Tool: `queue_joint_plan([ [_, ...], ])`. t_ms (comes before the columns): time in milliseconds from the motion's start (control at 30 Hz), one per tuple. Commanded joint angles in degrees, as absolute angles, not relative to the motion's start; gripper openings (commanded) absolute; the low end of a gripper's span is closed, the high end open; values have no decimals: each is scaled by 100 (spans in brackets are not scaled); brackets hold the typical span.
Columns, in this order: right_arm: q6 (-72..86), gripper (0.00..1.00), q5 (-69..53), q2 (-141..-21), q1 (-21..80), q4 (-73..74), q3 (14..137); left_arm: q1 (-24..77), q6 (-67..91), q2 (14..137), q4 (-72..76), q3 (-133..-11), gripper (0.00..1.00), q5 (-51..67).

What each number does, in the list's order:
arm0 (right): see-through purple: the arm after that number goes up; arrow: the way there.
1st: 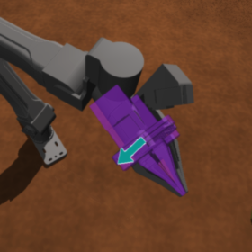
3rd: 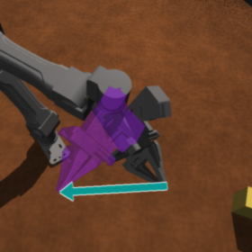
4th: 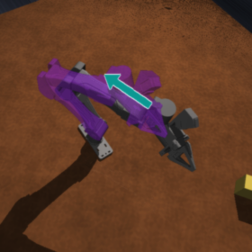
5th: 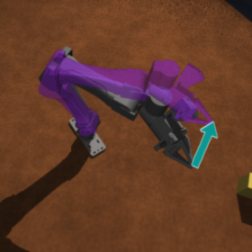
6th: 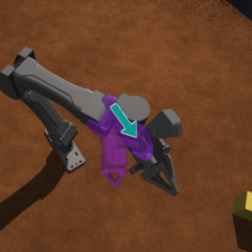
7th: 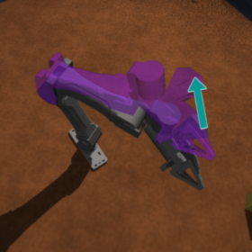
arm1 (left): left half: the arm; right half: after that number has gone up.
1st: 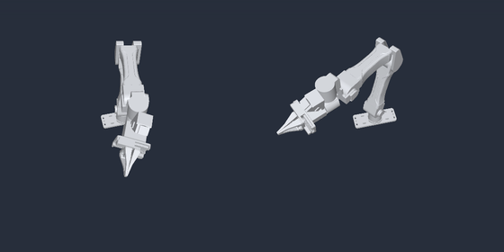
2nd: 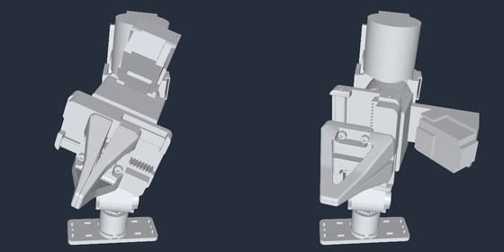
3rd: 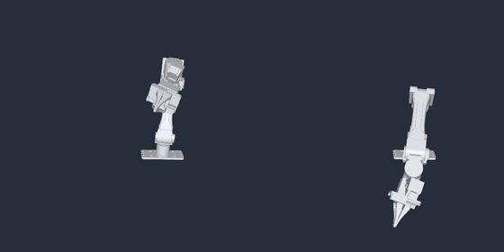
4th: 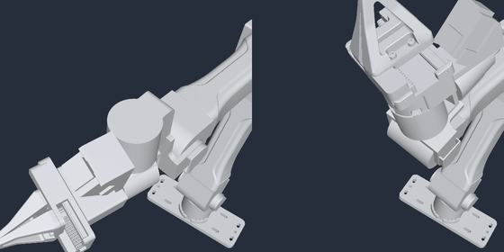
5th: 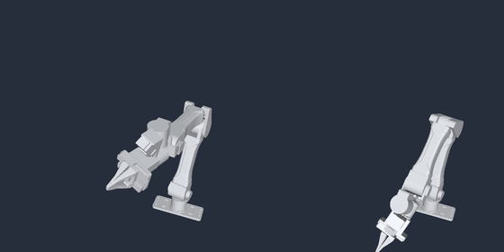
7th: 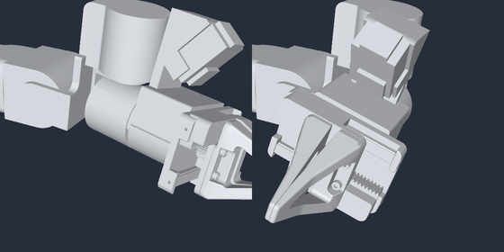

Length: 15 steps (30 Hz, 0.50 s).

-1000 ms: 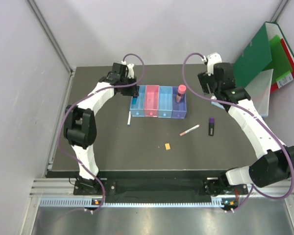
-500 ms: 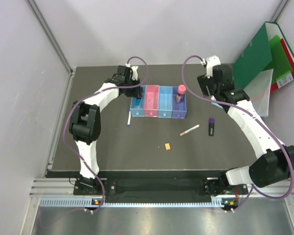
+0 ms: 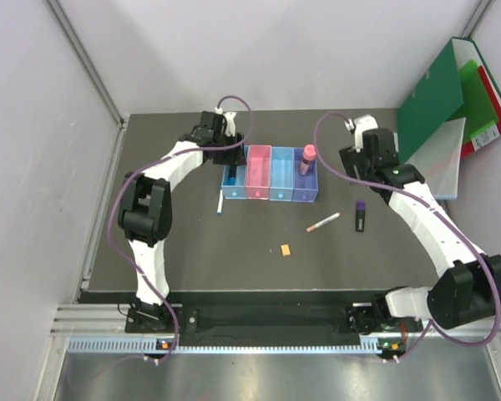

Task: Sort the stationery into containers
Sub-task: Place the pen in the storage box, then pick up the pen from the center of the board.

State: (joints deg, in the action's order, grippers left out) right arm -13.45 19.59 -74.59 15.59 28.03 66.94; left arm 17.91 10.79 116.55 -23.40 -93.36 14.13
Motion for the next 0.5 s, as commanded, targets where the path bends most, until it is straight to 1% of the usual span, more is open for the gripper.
queue_joint_plan([
  [0, -765, 83, 1855, -7304, 1257, 3093, 6198, 1837, 1064, 11593, -2083, -9589, 61, 1503],
  [133, -466, 82, 1591, -7391, 985, 3120, 5959, 1837, 976, 11426, -2197, -9633, 62, 1547],
  [300, -439, 82, 1372, -7479, 844, 3076, 5713, 1828, 486, 10856, -2495, -9773, 62, 1573],
  [367, -466, 82, 1327, -7514, 818, 3067, 5599, 1819, 99, 10469, -2653, -9642, 63, 1486],
  [467, -483, 81, 1187, -7541, 809, 3094, 5398, 1828, -542, 9863, -2777, -9124, 63, 1284],
])
